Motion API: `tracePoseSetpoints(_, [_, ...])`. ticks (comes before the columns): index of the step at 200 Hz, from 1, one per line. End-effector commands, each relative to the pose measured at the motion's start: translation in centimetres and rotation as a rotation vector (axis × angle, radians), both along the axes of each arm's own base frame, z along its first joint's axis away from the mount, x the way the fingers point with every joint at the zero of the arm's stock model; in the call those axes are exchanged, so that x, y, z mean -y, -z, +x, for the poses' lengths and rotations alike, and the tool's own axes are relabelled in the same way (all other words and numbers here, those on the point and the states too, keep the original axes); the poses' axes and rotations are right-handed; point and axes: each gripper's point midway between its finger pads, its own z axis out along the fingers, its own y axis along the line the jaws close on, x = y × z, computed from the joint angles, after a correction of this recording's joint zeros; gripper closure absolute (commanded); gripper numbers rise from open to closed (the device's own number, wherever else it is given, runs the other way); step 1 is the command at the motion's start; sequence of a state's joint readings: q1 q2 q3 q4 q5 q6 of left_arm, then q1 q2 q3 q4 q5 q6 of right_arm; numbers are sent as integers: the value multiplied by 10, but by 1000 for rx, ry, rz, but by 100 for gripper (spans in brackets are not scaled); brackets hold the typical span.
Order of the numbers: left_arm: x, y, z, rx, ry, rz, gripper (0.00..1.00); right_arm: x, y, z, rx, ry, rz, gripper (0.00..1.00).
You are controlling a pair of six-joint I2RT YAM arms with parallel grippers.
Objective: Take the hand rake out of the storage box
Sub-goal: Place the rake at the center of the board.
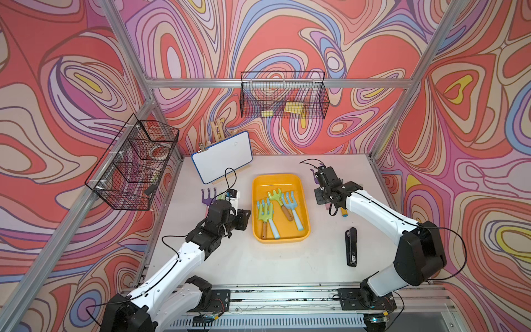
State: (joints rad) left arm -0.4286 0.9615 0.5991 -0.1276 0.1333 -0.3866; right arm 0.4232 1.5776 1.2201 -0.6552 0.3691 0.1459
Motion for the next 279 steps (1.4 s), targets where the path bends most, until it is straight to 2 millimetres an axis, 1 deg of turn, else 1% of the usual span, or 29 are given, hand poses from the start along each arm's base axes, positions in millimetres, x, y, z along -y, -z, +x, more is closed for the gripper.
tracePoseSetpoints(1, [3,-3,-2,15,16,-20,60,2,-10,19,45,15,7,78])
tracePoseSetpoints(56, [3,-3,-3,18,17,-22,61,11,13,32,1,47,-1,79])
tracePoseSetpoints(105, [4,-2,-3,15,17,-22,61,16,34,45,-22,66,0,80])
tracePoseSetpoints(114, [3,-3,-3,17,15,-21,61,16,33,47,-17,66,-2,80])
tracePoseSetpoints(116, [3,-2,-3,16,14,-19,61,16,41,48,-34,67,-13,80])
tracePoseSetpoints(119, [3,-3,-2,18,15,-20,61,17,45,49,-40,69,-19,80])
tracePoseSetpoints(141, [3,-3,-2,18,16,-19,61,19,56,53,-57,78,-43,81])
tracePoseSetpoints(178, [4,-1,-2,14,17,-18,61,23,73,55,-89,86,-46,81])
tracePoseSetpoints(208, [3,-1,-2,16,16,-15,61,26,87,55,-126,96,-10,81])
tracePoseSetpoints(279, [4,-1,-2,15,20,-17,61,32,108,55,-172,115,28,81])
